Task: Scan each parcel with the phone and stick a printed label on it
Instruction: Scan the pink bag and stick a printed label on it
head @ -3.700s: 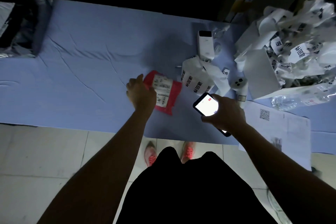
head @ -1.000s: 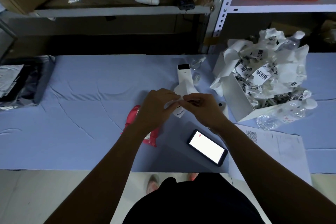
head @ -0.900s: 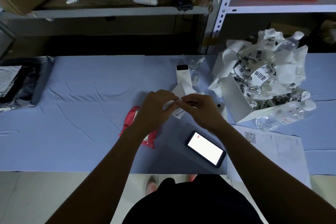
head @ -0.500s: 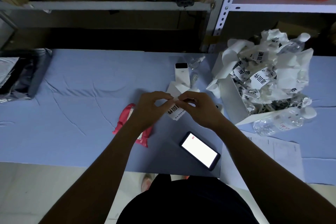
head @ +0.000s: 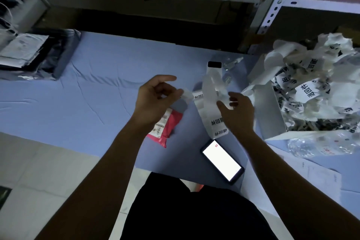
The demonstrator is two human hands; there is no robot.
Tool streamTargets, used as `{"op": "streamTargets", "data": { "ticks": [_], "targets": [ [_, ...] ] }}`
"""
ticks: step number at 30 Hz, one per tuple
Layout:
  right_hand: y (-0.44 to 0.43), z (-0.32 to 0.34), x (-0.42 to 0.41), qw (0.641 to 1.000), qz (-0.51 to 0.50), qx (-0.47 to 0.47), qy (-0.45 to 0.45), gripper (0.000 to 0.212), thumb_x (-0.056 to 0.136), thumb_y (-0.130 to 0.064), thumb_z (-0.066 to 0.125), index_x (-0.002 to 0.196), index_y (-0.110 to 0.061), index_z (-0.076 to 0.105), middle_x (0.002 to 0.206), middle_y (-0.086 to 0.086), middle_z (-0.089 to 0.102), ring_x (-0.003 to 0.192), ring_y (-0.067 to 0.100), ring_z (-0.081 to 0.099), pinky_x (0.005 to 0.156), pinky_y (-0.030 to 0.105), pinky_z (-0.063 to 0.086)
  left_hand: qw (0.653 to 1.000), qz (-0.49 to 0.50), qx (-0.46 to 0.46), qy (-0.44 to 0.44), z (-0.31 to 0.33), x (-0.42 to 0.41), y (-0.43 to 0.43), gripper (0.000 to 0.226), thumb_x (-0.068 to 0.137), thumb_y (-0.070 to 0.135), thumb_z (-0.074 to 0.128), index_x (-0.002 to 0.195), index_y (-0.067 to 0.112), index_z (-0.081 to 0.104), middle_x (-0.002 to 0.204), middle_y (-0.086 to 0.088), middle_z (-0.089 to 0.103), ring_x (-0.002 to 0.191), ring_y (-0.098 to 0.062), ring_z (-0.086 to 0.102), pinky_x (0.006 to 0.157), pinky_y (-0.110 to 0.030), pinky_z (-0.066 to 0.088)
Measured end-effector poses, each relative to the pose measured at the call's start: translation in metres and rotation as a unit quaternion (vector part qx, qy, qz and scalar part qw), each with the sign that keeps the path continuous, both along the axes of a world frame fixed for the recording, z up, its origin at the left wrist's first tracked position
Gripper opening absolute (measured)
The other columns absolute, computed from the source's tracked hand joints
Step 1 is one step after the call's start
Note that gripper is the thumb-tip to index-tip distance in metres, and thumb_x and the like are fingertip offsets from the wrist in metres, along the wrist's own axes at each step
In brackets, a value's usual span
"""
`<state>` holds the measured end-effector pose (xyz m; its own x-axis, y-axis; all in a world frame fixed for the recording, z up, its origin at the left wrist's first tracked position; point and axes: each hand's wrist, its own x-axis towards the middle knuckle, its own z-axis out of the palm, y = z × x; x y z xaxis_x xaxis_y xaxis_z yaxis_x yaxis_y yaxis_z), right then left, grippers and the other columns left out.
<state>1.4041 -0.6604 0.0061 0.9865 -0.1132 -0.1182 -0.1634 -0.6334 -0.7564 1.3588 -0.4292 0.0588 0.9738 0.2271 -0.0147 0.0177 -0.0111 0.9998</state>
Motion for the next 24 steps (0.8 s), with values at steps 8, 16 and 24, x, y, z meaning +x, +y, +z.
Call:
{"op": "streamTargets", "data": {
  "ticks": [8, 16, 24],
  "targets": [
    [0.088, 0.023, -0.015, 0.835, 0.1, 0.492, 0.227, 0.028, 0.093, -0.003, 0.068, 0.119, -0.013, 0.066, 0.098, 0.009, 0.078, 0.09, 0.017, 0.074, 0.082, 0.028, 0.058, 0.988, -0.106, -0.056, 0.094, -0.007, -0.009, 0.055, 0.042, 0.087, -0.002, 0.071, 0.119, 0.023, 0.064, 0.1, -0.014, 0.076, 0.089, -0.031, 0.074, 0.068, -0.027, 0.057],
    [0.138, 0.004, -0.029, 0.842, 0.009, 0.498, 0.208, 0.021, 0.094, -0.006, 0.068, 0.114, -0.014, 0.069, 0.102, 0.008, 0.077, 0.096, 0.016, 0.073, 0.078, 0.021, 0.056, 0.969, -0.169, -0.116, 0.135, -0.032, -0.003, 0.109, 0.042, 0.088, 0.006, 0.072, 0.126, 0.021, 0.061, 0.106, -0.016, 0.075, 0.093, -0.032, 0.073, 0.07, -0.032, 0.057],
    [0.171, -0.014, -0.054, 0.925, -0.168, 0.306, 0.147, 0.02, 0.081, -0.001, 0.082, 0.093, -0.007, 0.067, 0.094, 0.023, 0.075, 0.089, 0.036, 0.075, 0.082, 0.046, 0.062, 0.976, -0.155, 0.054, 0.147, -0.077, 0.008, 0.114, 0.031, 0.074, 0.009, 0.084, 0.098, 0.024, 0.072, 0.09, 0.003, 0.077, 0.087, -0.015, 0.074, 0.077, -0.033, 0.061]
  ]
}}
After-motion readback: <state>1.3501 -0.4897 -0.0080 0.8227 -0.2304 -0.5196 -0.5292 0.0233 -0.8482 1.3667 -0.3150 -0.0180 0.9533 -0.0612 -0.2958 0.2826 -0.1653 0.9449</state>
